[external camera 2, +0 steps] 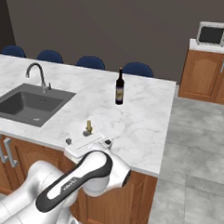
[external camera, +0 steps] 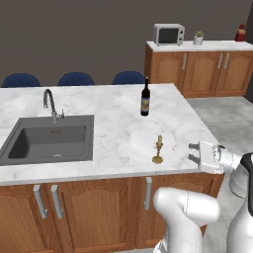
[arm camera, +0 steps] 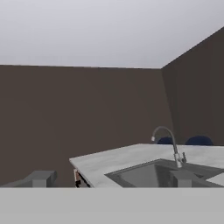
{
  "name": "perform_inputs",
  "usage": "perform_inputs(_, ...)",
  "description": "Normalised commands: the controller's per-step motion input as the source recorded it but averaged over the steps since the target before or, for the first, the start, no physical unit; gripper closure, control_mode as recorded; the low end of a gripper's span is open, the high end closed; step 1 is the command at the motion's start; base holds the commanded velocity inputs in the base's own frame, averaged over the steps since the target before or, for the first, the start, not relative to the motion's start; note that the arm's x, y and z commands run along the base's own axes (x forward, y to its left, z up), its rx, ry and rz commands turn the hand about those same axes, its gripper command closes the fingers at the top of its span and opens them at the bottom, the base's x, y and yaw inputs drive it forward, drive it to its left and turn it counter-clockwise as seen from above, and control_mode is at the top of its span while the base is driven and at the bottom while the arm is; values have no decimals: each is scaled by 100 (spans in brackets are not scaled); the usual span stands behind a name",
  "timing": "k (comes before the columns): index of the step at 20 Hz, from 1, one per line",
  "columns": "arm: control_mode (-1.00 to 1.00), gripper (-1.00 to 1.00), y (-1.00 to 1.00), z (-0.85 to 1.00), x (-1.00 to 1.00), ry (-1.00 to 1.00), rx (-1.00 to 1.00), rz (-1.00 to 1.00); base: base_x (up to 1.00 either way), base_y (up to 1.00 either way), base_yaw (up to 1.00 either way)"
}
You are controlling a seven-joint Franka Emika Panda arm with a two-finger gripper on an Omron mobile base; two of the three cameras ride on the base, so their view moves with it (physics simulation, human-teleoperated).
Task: Pick the candle and candle from the dining table and place them in the open cabinet. Close the cabinet after placing the objects.
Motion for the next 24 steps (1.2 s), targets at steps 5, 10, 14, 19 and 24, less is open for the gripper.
perform_inputs(5,-100,-100,0,-14,19,1,0,0,0,0,0)
perform_inputs(10,-100,-100,0,-7,35,8,0,0,0,0,0)
perform_inputs(14,-100,-100,0,-12,34,10,0,0,0,0,0)
perform_inputs(19,-100,-100,-14,-19,18,5,1,0,0,0,0)
perform_inputs(24,-100,-100,-1,-23,19,0,0,0,0,0,0)
